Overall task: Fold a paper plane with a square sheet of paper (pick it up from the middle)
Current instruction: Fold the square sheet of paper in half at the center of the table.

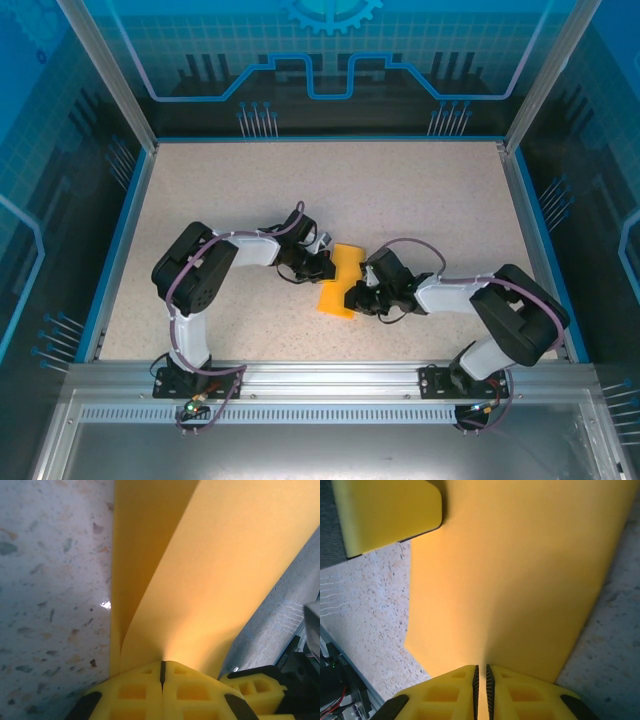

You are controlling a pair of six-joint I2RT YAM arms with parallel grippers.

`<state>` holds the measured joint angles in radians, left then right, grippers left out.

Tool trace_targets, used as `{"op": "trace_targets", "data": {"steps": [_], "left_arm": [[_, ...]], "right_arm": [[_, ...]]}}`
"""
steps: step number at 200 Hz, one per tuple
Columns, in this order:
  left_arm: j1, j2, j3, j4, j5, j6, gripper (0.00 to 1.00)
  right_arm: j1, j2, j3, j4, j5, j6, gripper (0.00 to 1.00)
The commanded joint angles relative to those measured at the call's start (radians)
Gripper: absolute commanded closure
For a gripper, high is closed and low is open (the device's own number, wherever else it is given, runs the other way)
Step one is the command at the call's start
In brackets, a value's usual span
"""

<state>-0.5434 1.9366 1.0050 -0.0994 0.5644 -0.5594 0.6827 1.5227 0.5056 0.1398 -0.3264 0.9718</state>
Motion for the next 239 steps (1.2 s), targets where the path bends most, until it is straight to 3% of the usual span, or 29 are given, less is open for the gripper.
{"op": "trace_targets", "data": {"steps": [1,74,129,162,176,198,239], "left_arm": [[-0.011,0.089,-0.045,-0.133,-0.181,0.044,1.0],[-0.011,0.087,-0.028,-0.152,-0.193,0.068,1.0],[-0.012,0.081,-0.032,-0.145,-0.183,0.078,1.0],[-0.011,0.061,-0.026,-0.154,-0.191,0.101,1.0],[-0.012,0.056,-0.023,-0.161,-0.194,0.111,1.0],[-0.01,0.063,-0.019,-0.16,-0.193,0.109,1.0],[-0.011,0.076,-0.011,-0.169,-0.208,0.106,1.0]], "right_arm": [[0.017,0.027,-0.018,0.02,0.006,0.017,0.84],[0.037,-0.091,-0.043,0.038,0.003,0.039,0.83],[0.077,-0.041,-0.05,0.1,0.016,0.073,0.83],[0.077,-0.09,-0.044,0.024,0.087,0.069,0.83],[0.073,-0.101,-0.076,0.082,0.074,0.086,0.82],[0.089,-0.078,-0.076,0.116,0.035,0.081,0.82],[0.106,-0.008,-0.091,0.067,0.078,0.085,0.81]]}}
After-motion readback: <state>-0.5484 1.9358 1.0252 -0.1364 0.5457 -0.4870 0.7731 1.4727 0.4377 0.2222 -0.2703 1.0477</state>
